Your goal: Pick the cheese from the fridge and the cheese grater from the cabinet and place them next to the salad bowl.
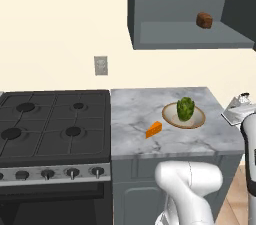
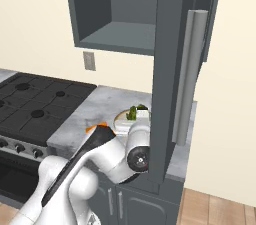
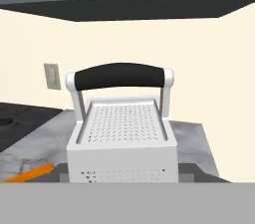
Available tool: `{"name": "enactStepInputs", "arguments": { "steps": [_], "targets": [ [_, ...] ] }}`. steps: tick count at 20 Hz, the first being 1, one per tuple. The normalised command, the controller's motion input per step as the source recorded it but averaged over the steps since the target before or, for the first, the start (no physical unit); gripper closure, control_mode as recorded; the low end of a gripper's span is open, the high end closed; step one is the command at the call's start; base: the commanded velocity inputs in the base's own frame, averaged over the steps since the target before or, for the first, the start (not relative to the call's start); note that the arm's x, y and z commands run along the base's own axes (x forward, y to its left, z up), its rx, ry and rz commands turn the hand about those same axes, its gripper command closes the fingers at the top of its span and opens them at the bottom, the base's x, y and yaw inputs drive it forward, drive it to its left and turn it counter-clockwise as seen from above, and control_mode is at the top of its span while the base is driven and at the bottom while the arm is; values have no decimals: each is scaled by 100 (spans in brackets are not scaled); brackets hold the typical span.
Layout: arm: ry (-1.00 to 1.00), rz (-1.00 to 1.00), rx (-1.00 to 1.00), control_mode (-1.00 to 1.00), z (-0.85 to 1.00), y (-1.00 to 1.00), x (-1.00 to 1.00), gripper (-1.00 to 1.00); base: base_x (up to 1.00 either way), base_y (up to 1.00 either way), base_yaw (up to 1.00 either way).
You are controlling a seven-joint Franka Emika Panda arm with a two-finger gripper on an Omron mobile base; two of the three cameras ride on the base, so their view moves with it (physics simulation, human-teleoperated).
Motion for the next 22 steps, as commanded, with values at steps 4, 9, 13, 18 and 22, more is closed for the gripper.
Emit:
{"name": "enactStepInputs", "arguments": {
  "steps": [4, 9, 13, 18, 22],
  "targets": [
    [0, 12, 0, -100, -39, -21, 2, 100, 0, 0, 0],
    [0, 12, 0, -100, -45, -17, 0, 100, 0, 0, 0],
    [0, 10, 0, -100, -39, -11, 0, 100, 0, 0, 0],
    [0, 9, 0, -100, -40, -5, 2, 100, 0, 0, 0],
    [0, 8, 0, -100, -43, -3, 8, 100, 0, 0, 0]
  ]
}}
